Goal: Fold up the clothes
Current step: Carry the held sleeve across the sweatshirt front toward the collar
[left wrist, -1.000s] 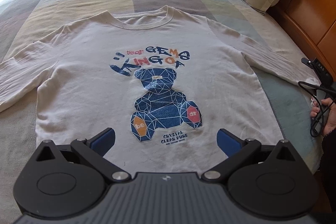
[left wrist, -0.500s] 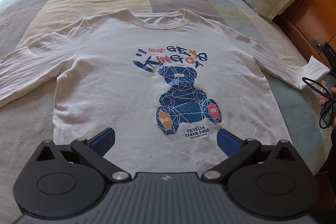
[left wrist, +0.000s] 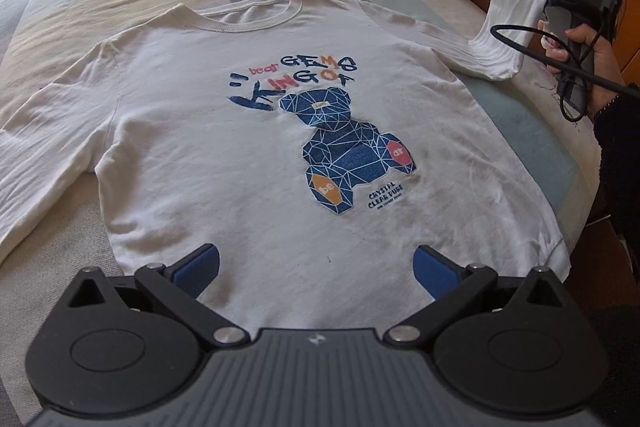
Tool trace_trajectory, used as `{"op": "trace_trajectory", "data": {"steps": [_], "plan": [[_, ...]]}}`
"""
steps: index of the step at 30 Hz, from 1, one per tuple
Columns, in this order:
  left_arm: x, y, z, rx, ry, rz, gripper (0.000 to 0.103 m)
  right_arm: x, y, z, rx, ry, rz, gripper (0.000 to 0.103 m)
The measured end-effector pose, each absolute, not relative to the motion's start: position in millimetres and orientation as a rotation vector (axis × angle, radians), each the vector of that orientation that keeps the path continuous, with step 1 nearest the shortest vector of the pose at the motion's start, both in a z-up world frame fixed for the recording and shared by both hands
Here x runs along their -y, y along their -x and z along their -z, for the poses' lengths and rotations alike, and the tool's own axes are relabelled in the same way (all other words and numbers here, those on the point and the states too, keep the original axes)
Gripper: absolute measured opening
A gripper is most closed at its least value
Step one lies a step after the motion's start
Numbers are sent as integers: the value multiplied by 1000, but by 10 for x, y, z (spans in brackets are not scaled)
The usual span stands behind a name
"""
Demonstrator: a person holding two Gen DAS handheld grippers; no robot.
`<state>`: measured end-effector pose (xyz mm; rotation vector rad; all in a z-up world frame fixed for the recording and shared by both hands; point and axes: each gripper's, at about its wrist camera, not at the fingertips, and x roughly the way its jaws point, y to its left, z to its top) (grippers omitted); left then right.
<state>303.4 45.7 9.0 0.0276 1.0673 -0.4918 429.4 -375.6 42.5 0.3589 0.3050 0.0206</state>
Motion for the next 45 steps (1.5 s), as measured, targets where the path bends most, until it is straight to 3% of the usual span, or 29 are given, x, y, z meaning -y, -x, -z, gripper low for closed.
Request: {"op": "trace_trajectory", "data": {"steps": [19,45], "plan": [[-936,-2924,-72,-1105,-15,429,102,2595,-4975,-420,-346,-388,-172,103],[-1044,-2727,112,-1154,37,404,102,1507,-5017,-400,-420,-388,-415,103]]}}
